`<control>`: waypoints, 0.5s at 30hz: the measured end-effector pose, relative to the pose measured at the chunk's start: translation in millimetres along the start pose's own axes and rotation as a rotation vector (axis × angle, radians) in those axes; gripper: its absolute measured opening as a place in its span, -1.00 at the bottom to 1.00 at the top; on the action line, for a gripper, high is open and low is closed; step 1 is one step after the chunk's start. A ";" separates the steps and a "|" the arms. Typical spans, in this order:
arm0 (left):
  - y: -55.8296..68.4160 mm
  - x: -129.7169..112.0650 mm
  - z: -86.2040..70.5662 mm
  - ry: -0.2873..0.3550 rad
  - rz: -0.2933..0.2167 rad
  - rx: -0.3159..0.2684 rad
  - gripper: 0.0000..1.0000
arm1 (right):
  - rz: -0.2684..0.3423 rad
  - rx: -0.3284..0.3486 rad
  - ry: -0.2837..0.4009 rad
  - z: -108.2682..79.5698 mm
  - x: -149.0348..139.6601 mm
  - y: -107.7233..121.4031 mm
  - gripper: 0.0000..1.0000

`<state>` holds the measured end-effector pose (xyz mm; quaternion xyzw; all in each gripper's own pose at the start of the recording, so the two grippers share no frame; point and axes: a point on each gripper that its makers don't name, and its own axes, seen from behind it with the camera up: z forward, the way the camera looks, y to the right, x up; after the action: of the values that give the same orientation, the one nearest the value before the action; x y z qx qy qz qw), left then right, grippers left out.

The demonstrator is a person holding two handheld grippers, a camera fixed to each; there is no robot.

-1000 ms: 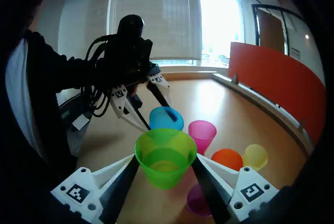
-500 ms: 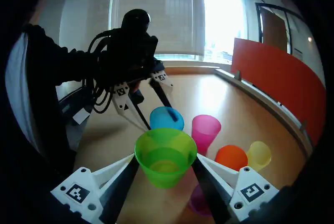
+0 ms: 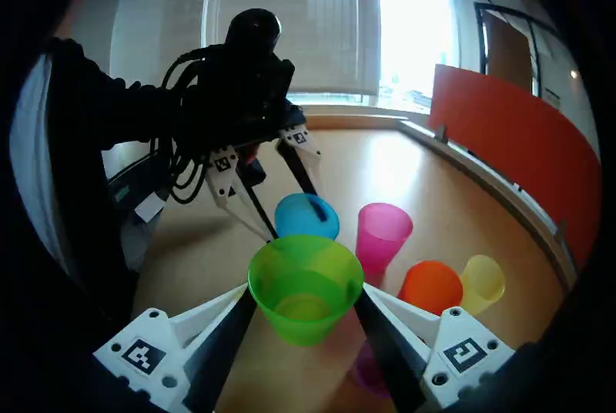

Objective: Pour water

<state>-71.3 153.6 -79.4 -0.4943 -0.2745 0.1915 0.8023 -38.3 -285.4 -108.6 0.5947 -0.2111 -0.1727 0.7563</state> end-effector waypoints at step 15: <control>4.5 -7.4 4.5 -0.018 0.000 -0.015 0.69 | -0.004 0.003 -0.011 3.0 -6.5 -1.9 0.78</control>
<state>-80.0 154.4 -83.7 -0.4985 -0.2830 0.1940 0.7961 -45.4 -285.0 -110.5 0.5954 -0.2142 -0.1772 0.7538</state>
